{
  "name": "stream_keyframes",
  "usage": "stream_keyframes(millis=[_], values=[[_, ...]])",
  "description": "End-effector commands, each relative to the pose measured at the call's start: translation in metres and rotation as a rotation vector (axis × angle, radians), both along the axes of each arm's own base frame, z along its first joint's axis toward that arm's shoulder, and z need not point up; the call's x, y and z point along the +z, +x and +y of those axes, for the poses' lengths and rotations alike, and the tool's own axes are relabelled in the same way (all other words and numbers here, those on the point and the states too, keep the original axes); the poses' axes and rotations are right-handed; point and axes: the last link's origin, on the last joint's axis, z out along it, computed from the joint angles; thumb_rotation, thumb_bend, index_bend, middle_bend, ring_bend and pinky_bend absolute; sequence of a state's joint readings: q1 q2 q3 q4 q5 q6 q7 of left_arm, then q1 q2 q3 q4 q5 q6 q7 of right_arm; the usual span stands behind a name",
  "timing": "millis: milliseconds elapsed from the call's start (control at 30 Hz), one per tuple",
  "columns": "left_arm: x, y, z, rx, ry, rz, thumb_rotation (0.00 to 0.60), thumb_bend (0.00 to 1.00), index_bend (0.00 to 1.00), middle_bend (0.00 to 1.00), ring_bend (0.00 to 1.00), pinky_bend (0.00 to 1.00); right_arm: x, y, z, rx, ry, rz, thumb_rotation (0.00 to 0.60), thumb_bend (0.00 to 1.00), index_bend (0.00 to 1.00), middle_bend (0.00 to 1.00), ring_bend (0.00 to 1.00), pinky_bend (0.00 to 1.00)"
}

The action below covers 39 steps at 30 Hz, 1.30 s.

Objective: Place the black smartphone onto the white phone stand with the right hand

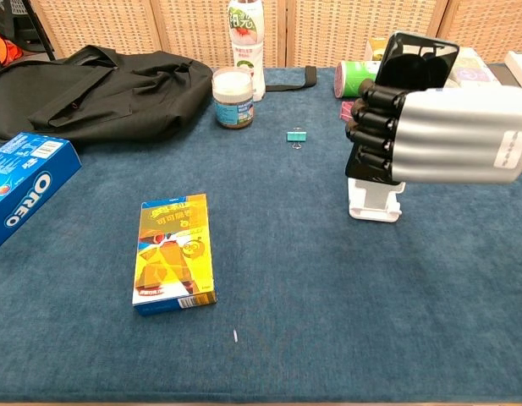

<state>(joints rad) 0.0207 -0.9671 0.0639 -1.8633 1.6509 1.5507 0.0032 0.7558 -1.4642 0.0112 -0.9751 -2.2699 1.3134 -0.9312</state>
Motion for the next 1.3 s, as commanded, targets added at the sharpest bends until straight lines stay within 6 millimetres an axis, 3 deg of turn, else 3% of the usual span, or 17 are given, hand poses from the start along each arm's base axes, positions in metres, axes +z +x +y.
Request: stream_keyframes(millis=[33,1033,1300], values=[[0.001,0.000,0.001,0.002,0.003,-0.002,0.600,0.00,0.00,0.00,0.00,0.00,-0.006,-0.004,0.002,-0.006,-0.005,0.015,0.600,0.26,0.46,0.50,0.34,0.31],[0.002,0.000,-0.001,-0.005,-0.029,-0.025,0.600,0.00,0.00,0.00,0.00,0.00,-0.028,-0.016,0.007,-0.017,-0.028,0.131,0.600,0.26,0.46,0.47,0.31,0.27],[0.002,0.000,-0.001,-0.006,-0.032,-0.027,0.600,0.00,0.00,0.00,0.00,0.00,-0.028,-0.017,0.009,-0.034,-0.034,0.137,0.600,0.26,0.46,0.41,0.27,0.24]])
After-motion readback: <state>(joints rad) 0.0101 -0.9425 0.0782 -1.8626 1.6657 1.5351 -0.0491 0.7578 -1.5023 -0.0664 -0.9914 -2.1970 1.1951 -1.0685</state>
